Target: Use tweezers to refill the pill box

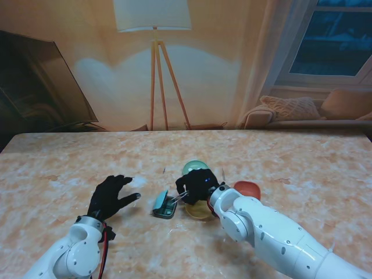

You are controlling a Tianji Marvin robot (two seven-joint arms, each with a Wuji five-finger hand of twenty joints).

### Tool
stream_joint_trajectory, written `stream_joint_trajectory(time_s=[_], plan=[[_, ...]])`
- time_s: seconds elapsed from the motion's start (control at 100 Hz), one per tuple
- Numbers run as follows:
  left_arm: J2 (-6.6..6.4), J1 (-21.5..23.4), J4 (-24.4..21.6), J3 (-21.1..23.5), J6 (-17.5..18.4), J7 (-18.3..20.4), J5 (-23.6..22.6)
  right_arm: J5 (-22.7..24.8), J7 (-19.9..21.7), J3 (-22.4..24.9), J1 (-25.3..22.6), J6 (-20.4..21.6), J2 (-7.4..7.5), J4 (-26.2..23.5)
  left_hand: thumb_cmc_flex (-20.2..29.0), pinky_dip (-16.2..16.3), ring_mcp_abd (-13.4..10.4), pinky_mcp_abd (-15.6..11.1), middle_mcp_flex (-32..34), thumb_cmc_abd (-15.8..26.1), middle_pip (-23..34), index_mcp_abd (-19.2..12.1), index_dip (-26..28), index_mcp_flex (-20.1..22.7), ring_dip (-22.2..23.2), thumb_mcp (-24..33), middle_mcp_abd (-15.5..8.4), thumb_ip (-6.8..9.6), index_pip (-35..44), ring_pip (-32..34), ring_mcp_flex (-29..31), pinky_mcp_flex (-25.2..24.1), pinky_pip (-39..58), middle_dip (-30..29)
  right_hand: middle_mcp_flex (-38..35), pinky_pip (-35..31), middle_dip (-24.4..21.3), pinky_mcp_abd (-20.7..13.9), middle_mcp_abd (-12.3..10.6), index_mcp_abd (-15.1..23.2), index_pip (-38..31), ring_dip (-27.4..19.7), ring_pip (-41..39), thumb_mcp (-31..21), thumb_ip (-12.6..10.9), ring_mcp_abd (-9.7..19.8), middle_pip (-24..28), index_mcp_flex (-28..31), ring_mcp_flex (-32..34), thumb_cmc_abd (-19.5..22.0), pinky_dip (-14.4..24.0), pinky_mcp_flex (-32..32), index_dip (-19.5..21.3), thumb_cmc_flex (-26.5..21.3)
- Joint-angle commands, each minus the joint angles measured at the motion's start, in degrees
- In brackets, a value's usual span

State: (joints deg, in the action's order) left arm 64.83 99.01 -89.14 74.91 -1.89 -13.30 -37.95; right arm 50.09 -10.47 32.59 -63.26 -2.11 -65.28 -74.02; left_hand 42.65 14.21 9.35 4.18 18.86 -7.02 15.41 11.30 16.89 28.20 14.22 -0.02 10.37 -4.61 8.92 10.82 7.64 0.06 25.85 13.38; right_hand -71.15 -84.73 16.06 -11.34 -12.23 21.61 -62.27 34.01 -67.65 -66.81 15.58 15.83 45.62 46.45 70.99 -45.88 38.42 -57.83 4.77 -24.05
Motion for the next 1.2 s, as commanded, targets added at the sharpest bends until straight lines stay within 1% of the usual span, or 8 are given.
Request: stream_joint_trajectory(time_s=[0.0,0.17,0.4,0.57,0.69,0.89,1.19], plan=[[0.22,0.25,-0.14,0.01,-0.13,0.64,0.08,0.49,1.21,0.41,-0.64,0.21,0.26,-0.95,0.71,-0.45,-1.61,-2.35,-0.42,1.98,-0.13,-0.17,-0.50,0.56,-0.60,-1.26,-0.93,1.89,-1.21,0.99,-2.04,-1.14,-0.46,0.25,-0.89,-0.61,0.42,-6.08,5.70,3.78,-1.17,1.10,-0.89,-1.49,0.47,6.06,-0.18,1.88,0.00,1.12,1.44,-0.63,0.53,-2.21],[0.11,0.22,-0.28,0.17,0.15,1.11,0.00,2.33,2.78,3.24,-2.03,0.66,1.32,-3.04,0.41,-0.51,-1.68,-2.47,-0.61,1.87,-0.21,-0.20,-0.55,0.37,-0.64,-1.33,-1.00,1.87,-1.31,0.87,-2.19,-1.25,-0.58,0.21,-0.84,-0.70,0.46,-5.99,5.82,3.59,-1.24,1.20,-0.97,-1.38,0.43,6.04,-0.12,1.95,0.01,1.19,1.54,-0.62,0.39,-2.07],[-0.03,-0.19,-0.13,0.19,0.88,1.58,-0.20,5.77,5.68,8.91,-5.08,2.49,3.09,-6.13,0.10,-0.70,-1.81,-2.50,-0.82,1.52,-0.35,-0.09,-0.67,0.03,-0.69,-1.31,-1.05,1.89,-1.58,0.68,-2.33,-1.33,-0.93,0.13,-0.37,-0.58,0.45,-5.89,5.82,3.32,-1.09,1.22,-0.81,-1.17,0.47,5.94,-0.27,1.60,-0.32,1.13,1.56,-0.42,0.27,-1.80],[-0.05,-0.50,0.11,0.04,1.04,1.60,-0.28,7.98,7.41,12.35,-6.93,5.20,4.19,-6.77,0.10,-0.82,-1.86,-2.62,-0.92,1.47,-0.42,0.02,-0.73,-0.01,-0.71,-1.24,-1.02,1.90,-1.67,0.61,-2.44,-1.33,-1.16,0.08,-0.08,-0.46,0.55,-5.95,5.87,3.17,-0.96,1.25,-0.74,-1.13,0.53,6.00,-0.29,1.20,-0.49,1.05,1.55,-0.38,0.31,-1.54],[-0.09,-0.71,0.27,-0.08,1.15,1.68,-0.39,8.74,8.15,14.00,-7.82,6.49,4.66,-6.48,0.07,-0.93,-1.87,-2.68,-0.95,1.46,-0.46,-0.01,-0.77,0.03,-0.73,-1.21,-1.06,1.90,-1.73,0.55,-2.49,-1.33,-1.37,0.05,0.07,-0.33,0.59,-6.01,5.93,3.15,-0.92,1.25,-0.65,-1.04,0.58,5.99,-0.33,1.15,-0.65,0.99,1.52,-0.27,0.38,-1.45],[-0.16,-1.14,0.54,-0.33,1.36,2.01,-0.42,9.36,8.68,14.66,-8.00,8.07,5.10,-5.24,-0.11,-1.06,-2.04,-2.77,-1.20,1.46,-0.57,-0.06,-0.83,-0.14,-0.83,-1.25,-1.16,1.89,-1.84,0.31,-2.61,-1.43,-1.65,-0.01,0.72,0.06,0.66,-5.66,5.84,2.85,-0.58,1.22,-0.37,-0.90,0.72,5.78,-0.57,0.36,-1.27,0.84,1.43,0.31,0.45,-0.90],[-0.24,-1.29,0.61,-0.62,1.51,2.38,-0.44,8.98,7.36,12.26,-6.16,7.85,4.96,-2.32,-0.25,-1.22,-2.15,-2.84,-1.24,1.35,-0.68,-0.08,-0.87,-0.16,-0.92,-1.22,-1.25,1.90,-1.86,-0.05,-2.59,-1.44,-1.98,-0.10,1.95,0.69,0.90,-5.21,5.94,2.27,-0.04,1.17,0.02,-0.82,0.77,5.45,-1.03,-0.80,-2.32,0.80,1.32,1.21,0.67,-0.74]])
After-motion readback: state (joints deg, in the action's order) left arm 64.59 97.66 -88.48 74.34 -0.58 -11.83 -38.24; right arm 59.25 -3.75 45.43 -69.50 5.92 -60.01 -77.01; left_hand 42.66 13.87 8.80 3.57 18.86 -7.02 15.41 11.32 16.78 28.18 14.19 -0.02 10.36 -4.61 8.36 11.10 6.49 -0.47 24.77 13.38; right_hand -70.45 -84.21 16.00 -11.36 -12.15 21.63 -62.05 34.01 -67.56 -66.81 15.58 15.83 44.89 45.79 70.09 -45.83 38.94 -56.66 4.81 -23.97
